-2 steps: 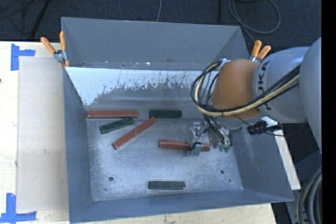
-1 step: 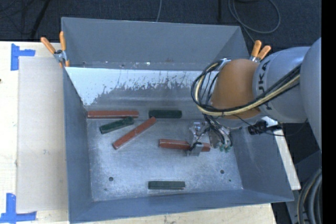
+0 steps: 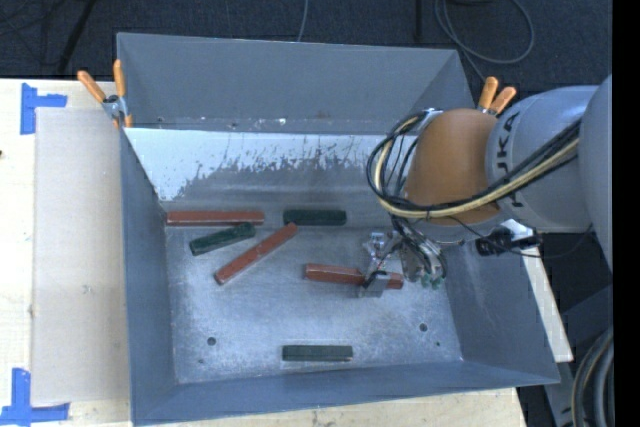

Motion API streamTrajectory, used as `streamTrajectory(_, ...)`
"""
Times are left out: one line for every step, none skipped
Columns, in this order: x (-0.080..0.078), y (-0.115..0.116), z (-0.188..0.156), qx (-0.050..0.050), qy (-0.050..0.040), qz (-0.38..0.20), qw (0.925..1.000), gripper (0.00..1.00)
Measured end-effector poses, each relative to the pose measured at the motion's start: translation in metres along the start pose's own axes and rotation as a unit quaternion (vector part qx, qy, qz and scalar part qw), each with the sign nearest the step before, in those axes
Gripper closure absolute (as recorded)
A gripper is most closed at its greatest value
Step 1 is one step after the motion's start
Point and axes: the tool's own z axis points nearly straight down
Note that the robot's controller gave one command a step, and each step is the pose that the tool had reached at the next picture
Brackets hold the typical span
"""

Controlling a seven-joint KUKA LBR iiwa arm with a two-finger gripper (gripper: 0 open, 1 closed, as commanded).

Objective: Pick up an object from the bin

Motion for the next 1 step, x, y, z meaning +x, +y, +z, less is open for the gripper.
streamTrajectory(0.0012,-0.0001,-0.0223,0.000,0.0018,0.000,1.0000,1.00)
